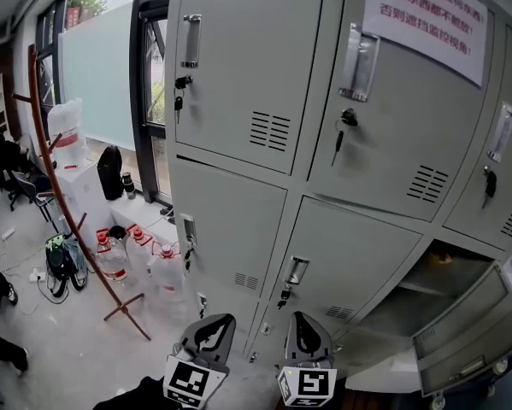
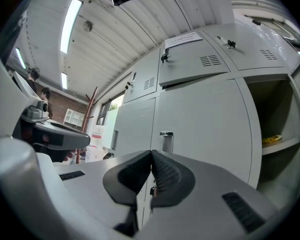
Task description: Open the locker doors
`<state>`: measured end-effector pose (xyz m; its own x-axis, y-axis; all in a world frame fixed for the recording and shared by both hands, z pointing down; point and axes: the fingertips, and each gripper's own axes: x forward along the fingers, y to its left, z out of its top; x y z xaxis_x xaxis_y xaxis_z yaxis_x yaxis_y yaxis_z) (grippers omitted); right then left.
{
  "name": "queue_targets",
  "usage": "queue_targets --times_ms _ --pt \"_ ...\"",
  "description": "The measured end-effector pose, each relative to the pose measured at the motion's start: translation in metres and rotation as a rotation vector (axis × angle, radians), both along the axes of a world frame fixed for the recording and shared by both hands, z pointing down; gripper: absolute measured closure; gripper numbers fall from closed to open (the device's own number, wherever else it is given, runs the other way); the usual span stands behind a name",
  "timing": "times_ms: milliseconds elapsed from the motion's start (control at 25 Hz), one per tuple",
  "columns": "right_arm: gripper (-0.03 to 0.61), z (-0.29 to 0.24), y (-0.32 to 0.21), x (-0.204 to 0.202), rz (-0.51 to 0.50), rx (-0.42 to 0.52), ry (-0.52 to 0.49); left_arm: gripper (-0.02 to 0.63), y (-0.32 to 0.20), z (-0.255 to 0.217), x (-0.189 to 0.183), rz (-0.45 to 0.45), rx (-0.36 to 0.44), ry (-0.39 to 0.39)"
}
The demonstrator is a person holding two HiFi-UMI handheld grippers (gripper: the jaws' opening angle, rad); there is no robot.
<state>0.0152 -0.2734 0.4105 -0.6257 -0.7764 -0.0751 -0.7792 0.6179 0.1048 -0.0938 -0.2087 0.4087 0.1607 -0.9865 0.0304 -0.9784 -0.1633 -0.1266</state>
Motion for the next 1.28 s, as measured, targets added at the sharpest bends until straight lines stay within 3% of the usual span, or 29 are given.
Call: queue_targets --times_ms 160,320,680,1280 --pt "0.56 -0.003 -0.023 -0.019 0.025 -0.012 -0.001 0.588 -0.014 -0.002 -0.029 -0.001 -0.003 0.005" --pt "0.515 0.001 -0.045 -0.038 0.032 -0.034 0.022 0.588 -0.03 0.0 -0.048 0.015 0.007 0.014" --pt "0.369 0.008 -0.088 -0.068 0.08 -0.055 0.087 0.588 -0.061 0.006 -0.077 0.063 -0.03 0.021" --pt "0.408 0.016 -0.094 -0.074 0.22 -0.077 0.129 0.588 -0.071 0.013 -0.102 0.154 -0.038 0.037"
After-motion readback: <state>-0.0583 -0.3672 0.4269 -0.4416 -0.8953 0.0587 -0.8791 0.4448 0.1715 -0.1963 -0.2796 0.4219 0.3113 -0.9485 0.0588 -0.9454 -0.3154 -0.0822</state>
